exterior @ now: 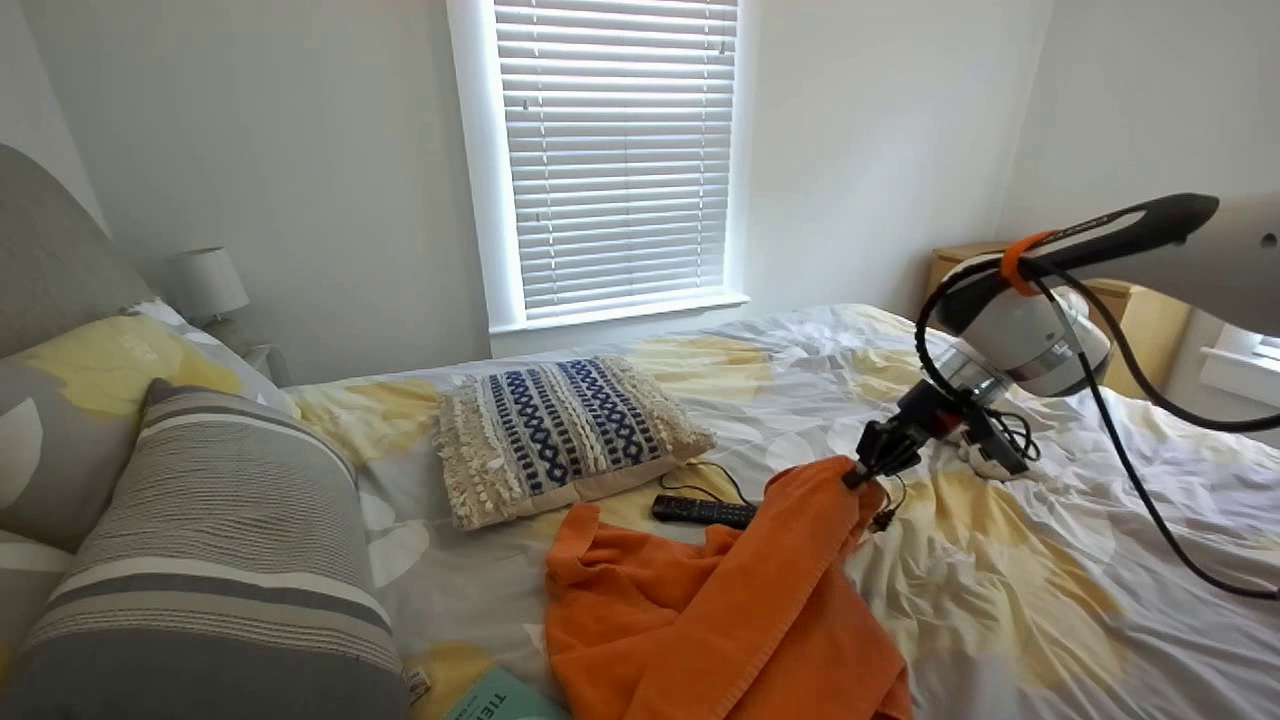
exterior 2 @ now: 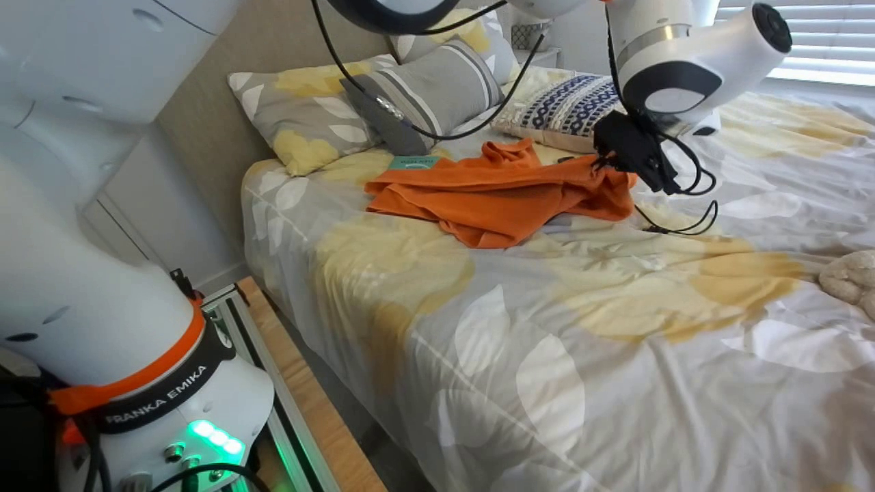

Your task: Fold the towel in half from right to left.

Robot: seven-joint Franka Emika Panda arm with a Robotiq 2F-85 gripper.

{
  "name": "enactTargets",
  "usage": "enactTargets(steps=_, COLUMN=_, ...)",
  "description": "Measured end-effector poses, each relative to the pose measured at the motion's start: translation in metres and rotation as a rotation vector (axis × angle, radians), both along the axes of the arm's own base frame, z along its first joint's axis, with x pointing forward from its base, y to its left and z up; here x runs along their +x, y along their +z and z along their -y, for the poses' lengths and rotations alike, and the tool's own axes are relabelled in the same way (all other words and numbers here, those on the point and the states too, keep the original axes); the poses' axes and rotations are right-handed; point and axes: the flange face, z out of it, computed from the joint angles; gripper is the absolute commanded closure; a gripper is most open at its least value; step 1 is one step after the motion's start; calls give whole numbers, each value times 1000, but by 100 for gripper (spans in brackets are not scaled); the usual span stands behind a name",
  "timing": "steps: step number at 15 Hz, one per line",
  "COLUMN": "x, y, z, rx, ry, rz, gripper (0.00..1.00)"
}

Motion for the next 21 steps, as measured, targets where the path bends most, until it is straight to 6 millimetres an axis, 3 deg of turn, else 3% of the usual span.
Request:
enactTargets(steps=5, x=19, y=58, z=-59, rx=-176, ry=183, rz=31, gripper=98)
enactTargets(steps=10, x=35, y=103, z=-124, rx=-110, ry=360, rz=141, gripper=94)
enactTargets(steps=12, x=37, y=111, z=-131, rx=-93, ry=383, rz=153, gripper=94)
enactTargets(steps=21, x=38, y=106, z=-129, rx=-90, ry=395, rz=161, gripper=98)
